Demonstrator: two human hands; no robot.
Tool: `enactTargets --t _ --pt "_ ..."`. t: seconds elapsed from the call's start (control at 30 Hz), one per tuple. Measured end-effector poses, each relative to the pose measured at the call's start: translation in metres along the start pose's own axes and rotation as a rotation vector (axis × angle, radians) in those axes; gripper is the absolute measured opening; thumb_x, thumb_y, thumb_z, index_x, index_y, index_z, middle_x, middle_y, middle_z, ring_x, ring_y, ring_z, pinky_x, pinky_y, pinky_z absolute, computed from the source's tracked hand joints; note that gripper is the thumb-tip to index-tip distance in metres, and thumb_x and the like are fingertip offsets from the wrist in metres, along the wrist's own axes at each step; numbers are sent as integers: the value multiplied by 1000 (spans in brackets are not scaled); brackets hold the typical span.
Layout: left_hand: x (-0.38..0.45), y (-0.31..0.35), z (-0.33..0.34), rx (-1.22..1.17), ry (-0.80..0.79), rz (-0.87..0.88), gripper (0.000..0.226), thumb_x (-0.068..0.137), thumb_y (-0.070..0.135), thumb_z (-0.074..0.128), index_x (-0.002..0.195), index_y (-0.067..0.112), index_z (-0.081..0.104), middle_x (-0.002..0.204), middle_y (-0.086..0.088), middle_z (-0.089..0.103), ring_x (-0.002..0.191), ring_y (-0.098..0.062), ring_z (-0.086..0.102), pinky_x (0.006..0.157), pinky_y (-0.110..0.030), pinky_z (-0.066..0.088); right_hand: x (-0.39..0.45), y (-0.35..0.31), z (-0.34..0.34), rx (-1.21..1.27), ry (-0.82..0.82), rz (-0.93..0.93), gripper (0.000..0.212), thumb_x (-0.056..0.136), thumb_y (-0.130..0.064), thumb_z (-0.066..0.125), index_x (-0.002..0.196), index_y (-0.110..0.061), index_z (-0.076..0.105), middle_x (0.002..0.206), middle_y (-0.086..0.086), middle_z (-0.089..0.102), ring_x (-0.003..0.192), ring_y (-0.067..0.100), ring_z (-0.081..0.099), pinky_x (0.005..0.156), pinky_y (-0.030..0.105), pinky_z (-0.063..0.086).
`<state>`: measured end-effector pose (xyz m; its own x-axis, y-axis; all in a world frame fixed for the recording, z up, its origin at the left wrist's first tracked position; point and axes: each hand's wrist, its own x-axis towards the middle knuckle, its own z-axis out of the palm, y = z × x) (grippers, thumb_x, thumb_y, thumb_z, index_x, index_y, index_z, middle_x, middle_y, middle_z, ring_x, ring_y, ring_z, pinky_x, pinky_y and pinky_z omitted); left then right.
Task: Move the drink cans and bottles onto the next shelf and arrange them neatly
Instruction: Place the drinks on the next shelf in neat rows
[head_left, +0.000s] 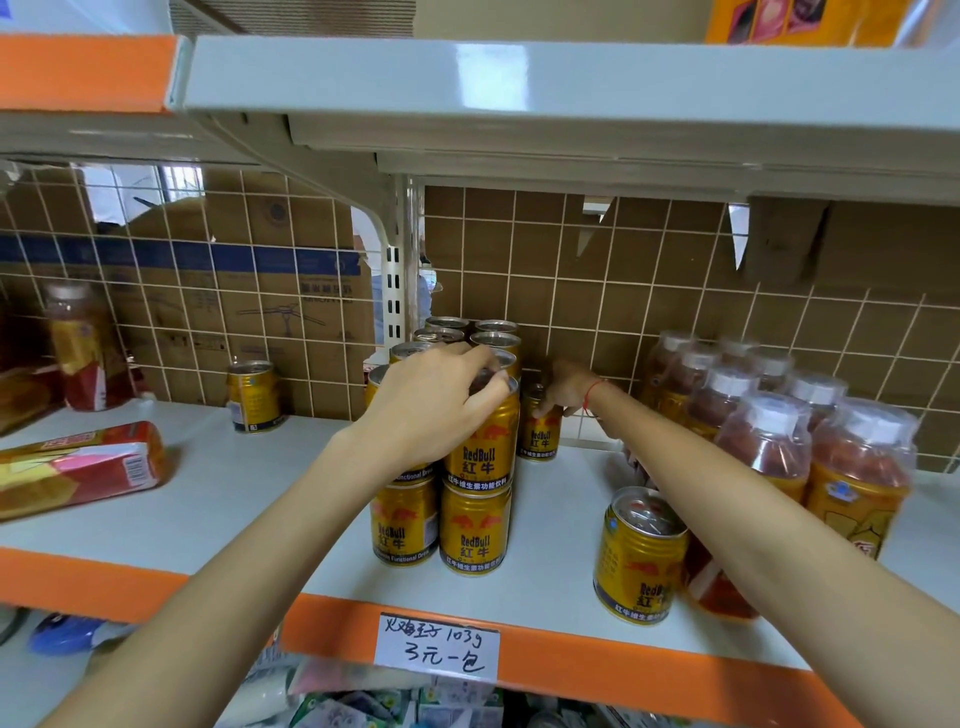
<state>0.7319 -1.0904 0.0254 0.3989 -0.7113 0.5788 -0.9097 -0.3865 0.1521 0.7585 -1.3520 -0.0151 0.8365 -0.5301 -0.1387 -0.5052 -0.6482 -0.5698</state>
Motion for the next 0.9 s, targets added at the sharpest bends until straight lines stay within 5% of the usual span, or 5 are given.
enactTargets --t 0.53,0.9 --pt "2 -1 2 -1 25 12 34 98 41 37 117 22 58 108 2 62 95 -11 54 60 -20 33 3 4 -2 -78 26 10 57 76 -9 76 125 -3 48 129 18 53 115 37 55 92 46 52" --pt "2 -3 3 -11 52 31 33 98 40 39 116 20 59 105 1 62 91 -11 53 65 -24 34 -39 -13 -26 -275 -65 -29 56 86 -17 67 134 -4 42 131 13 49 119 30 50 91 35 47"
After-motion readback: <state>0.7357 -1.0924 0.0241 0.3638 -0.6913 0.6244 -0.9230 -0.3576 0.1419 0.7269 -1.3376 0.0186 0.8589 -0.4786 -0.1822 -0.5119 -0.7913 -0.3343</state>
